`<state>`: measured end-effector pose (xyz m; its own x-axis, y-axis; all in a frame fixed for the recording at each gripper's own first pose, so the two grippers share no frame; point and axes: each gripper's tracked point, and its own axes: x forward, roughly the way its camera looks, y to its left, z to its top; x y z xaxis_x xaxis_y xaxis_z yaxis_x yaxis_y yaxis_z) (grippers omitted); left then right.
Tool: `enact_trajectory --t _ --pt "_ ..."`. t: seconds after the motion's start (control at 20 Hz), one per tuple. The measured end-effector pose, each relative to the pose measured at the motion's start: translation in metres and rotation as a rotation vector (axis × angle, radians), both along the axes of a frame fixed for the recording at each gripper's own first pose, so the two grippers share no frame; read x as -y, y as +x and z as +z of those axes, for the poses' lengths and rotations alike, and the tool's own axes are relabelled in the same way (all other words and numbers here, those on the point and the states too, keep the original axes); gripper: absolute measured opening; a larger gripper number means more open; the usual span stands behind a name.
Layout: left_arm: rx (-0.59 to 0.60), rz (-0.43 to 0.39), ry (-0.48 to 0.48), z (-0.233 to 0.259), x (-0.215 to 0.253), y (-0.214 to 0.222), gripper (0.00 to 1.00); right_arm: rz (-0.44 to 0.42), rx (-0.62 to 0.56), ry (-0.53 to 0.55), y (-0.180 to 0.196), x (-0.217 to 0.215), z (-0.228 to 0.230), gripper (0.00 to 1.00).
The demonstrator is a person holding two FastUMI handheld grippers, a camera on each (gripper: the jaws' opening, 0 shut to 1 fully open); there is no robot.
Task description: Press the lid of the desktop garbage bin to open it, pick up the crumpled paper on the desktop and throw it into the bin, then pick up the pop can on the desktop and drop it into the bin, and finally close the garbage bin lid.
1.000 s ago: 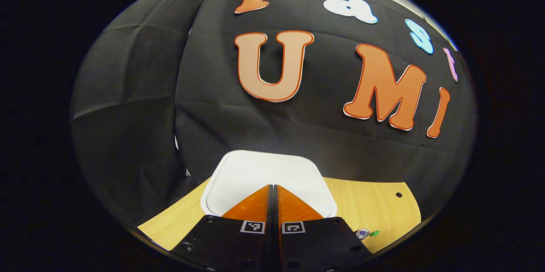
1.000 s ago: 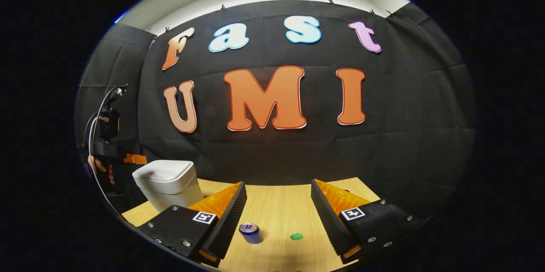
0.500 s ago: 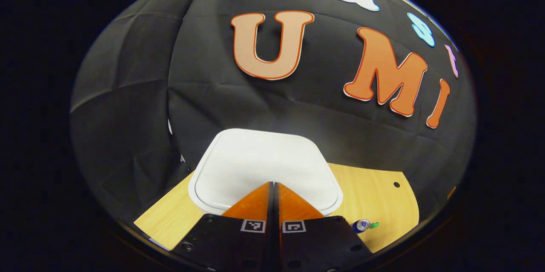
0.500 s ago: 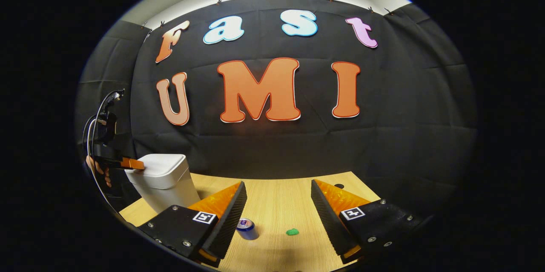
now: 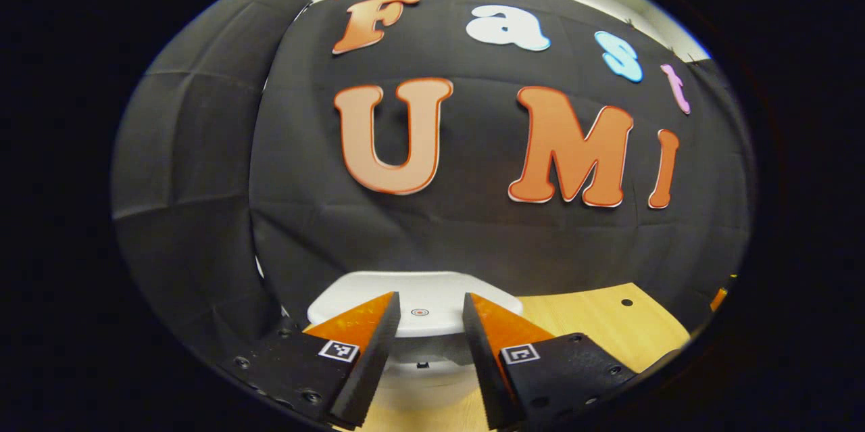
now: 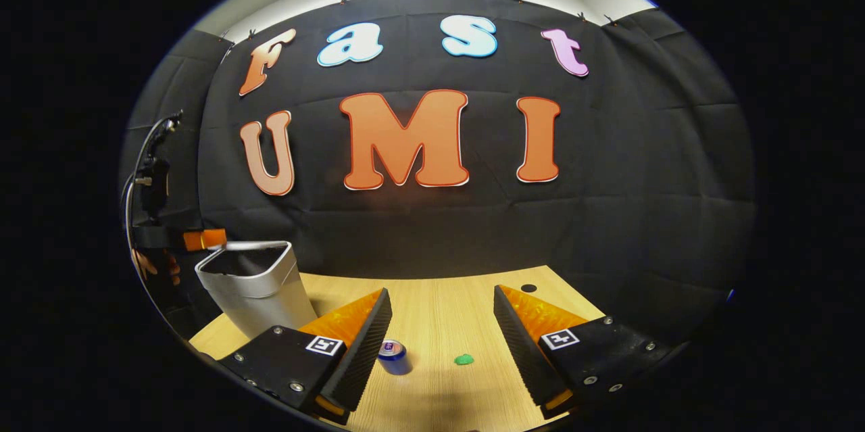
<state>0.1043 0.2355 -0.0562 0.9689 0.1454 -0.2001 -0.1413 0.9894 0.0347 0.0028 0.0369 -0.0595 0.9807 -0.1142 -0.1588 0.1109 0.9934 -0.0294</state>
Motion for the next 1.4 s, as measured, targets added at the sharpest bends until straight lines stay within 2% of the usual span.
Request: enact_trajectory --t 0.35,0.4,0.65,0.8,1.05,1.3,1.4 --pt "0.165 -0.089 0.040 0.064 0.047 -0.038 0.75 -0.022 0.012 0.005 -0.010 0.002 -0.006 0.91" --pt "0.187 -0.097 0.034 0.073 0.056 -0.046 0.82 -0.019 0.010 0.006 -0.009 0.006 -0.011 0.91" --pt "0.230 -0.123 -0.013 0.096 0.110 -0.087 0.92 0.037 -0.028 -0.026 0.014 0.028 -0.055 0.90" --pt "0.240 -0.100 -0.007 0.107 0.140 -0.109 0.92 0.110 -0.063 -0.073 0.035 0.035 -0.095 0.91" --pt "0.251 -0.059 0.060 0.128 0.182 -0.136 0.92 0.201 -0.187 -0.067 0.065 0.042 -0.177 0.91" --pt "0.238 0.031 0.184 0.140 0.193 -0.149 0.93 0.220 -0.304 -0.046 0.098 0.050 -0.249 0.91" --pt "0.227 0.047 0.228 0.142 0.199 -0.154 0.93 0.222 -0.331 -0.077 0.110 0.053 -0.269 0.91"
